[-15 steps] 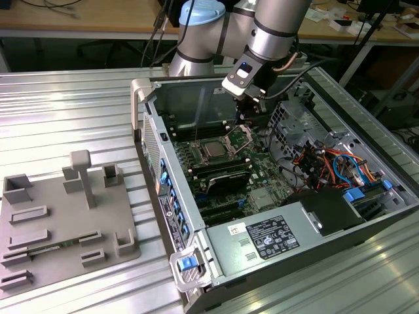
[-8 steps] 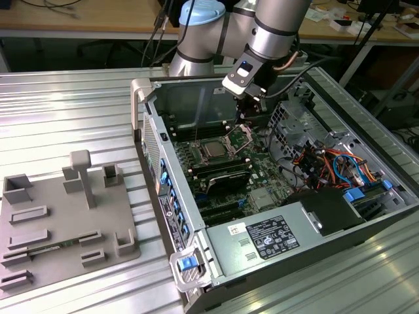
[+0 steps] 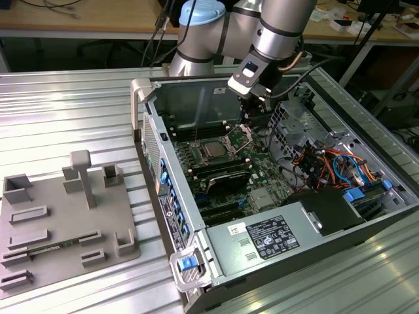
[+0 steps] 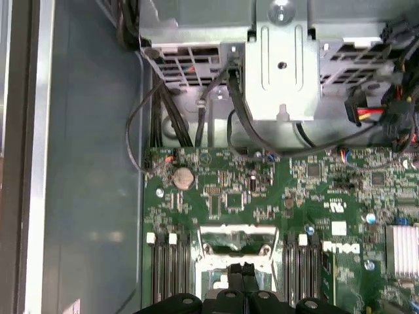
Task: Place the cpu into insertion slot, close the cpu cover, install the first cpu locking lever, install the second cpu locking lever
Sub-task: 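Close the cpu cover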
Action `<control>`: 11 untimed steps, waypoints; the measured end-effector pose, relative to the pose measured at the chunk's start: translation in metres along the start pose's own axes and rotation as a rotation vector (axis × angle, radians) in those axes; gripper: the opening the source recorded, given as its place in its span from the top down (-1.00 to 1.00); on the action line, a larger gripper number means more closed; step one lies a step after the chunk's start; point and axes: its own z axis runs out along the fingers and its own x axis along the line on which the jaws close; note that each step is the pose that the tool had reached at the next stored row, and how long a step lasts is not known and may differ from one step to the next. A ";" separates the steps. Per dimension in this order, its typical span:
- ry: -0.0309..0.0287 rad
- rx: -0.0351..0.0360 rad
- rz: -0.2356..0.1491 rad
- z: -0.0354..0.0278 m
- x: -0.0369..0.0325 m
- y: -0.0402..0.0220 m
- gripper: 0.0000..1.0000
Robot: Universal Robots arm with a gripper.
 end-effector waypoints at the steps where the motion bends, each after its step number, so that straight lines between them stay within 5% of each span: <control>1: 0.0001 0.0010 0.000 0.0016 -0.0001 0.0068 0.79; 11: 0.0000 0.0195 0.002 0.0172 -0.0005 0.0436 0.79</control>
